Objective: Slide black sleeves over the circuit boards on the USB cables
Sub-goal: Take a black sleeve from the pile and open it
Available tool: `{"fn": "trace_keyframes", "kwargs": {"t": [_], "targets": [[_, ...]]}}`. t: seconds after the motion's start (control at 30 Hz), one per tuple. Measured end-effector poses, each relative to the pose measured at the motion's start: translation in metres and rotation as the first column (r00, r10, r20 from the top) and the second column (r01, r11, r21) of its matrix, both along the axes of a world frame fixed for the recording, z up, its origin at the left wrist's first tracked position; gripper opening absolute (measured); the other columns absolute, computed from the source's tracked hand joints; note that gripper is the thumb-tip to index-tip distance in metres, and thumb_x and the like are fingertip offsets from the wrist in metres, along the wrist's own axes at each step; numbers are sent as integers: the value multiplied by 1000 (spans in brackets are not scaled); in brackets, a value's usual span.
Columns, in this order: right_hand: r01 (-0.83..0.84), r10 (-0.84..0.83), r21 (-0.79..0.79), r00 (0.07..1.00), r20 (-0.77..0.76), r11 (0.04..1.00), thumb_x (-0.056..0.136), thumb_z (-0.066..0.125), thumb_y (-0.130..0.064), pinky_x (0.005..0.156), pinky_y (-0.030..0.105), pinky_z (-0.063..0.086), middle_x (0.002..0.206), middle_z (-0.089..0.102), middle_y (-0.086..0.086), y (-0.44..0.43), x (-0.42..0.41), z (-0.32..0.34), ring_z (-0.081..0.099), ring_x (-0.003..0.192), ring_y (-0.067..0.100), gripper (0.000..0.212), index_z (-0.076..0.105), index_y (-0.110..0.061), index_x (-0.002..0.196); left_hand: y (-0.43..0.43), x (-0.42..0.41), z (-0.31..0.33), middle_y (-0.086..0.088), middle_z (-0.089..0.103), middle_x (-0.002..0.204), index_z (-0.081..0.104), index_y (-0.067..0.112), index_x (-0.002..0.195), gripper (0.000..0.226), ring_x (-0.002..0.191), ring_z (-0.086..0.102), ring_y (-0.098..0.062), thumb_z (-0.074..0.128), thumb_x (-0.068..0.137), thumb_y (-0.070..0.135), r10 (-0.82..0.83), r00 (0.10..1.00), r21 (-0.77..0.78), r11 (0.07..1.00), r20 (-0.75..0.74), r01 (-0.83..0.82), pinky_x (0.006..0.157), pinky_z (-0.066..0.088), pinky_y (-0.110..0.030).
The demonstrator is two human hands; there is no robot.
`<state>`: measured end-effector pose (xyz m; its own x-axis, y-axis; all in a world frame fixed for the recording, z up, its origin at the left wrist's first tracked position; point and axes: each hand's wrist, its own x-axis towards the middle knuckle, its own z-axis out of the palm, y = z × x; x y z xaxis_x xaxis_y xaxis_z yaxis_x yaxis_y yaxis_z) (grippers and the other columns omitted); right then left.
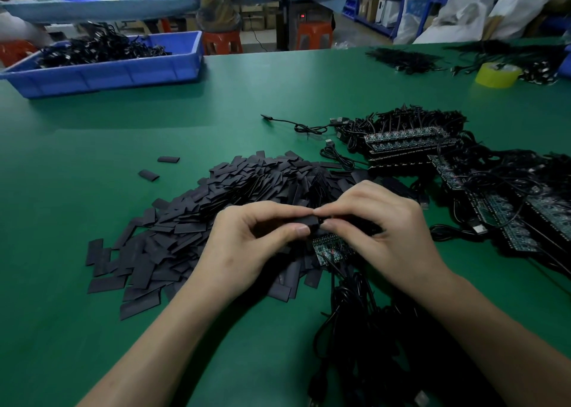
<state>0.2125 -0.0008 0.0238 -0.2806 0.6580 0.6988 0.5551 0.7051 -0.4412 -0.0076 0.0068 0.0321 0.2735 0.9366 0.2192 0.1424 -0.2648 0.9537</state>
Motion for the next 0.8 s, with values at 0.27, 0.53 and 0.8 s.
{"fn": "trace_keyframes", "kwargs": {"t": [0.27, 0.53, 0.8], "targets": [[50, -53, -39, 996, -76, 998, 90, 77, -16, 79, 22, 48, 91, 69, -4, -5, -6, 1, 66, 89, 13, 12, 79, -8, 99, -3, 8, -8, -2, 80, 82, 80, 17, 95, 30, 76, 77, -14, 83, 68, 31, 243, 951, -54, 970, 192, -237, 72, 60, -22], [46, -62, -116, 989, -133, 992, 89, 77, -15, 80, 22, 48, 91, 71, -6, -5, -7, 2, 68, 90, 11, 10, 80, -11, 98, -5, 10, -12, -4, 80, 86, 80, 15, 98, 24, 84, 78, -21, 79, 79, 28, 225, 943, -44, 974, 244, -221, 79, 61, -26], [72, -101, -166, 980, -174, 984, 90, 77, -18, 76, 25, 51, 89, 72, -11, -4, -4, 7, 69, 88, 14, 7, 80, -17, 96, -4, 10, -17, 2, 79, 87, 79, 25, 90, 8, 84, 77, -20, 82, 84, 29, 229, 962, 64, 968, 151, -241, 79, 62, -36]]}}
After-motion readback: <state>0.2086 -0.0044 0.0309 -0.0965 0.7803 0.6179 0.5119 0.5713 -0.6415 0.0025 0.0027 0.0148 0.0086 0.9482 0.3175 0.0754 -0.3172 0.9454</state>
